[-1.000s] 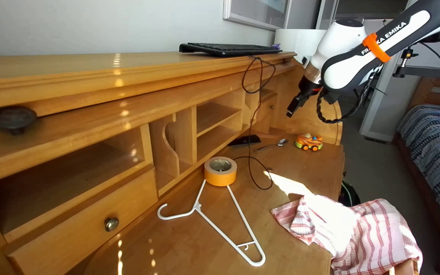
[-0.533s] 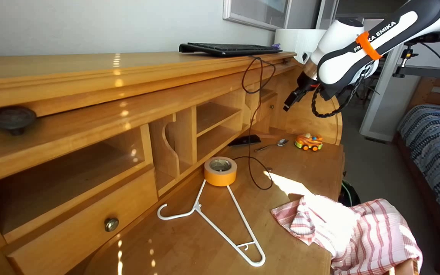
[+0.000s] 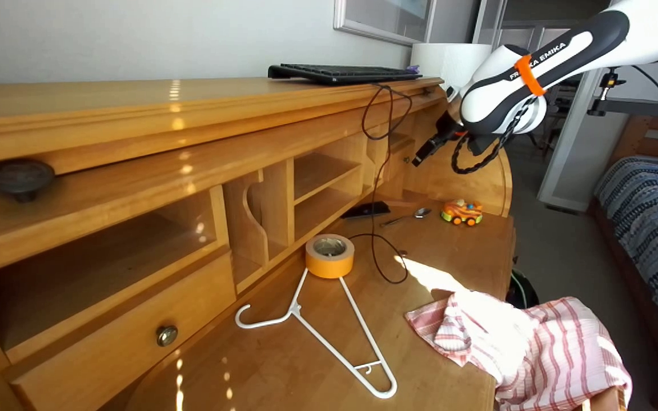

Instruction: Open the drawer on the right

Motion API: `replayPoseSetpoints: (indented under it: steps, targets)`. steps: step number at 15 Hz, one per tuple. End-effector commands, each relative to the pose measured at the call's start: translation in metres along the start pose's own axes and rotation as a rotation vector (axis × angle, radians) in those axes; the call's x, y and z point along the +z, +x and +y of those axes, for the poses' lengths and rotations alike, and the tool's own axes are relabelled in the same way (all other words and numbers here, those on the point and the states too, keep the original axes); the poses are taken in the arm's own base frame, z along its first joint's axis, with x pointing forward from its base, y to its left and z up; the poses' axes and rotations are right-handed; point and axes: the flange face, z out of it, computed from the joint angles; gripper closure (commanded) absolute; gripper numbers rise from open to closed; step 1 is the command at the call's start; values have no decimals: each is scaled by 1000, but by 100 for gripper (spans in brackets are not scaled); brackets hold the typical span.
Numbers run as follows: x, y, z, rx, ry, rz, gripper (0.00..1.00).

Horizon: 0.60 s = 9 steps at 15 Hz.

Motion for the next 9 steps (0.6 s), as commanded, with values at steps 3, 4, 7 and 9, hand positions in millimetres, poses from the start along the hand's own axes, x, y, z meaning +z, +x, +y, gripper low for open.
replayPoseSetpoints:
  steps: [3, 4, 7, 9]
  targets:
    - [25, 7, 27, -56, 78, 64, 0]
    - [28, 7, 30, -57, 92, 71, 0]
    - [36, 7, 30, -56, 135, 71, 2]
    - [40, 10, 28, -58, 156, 76, 27]
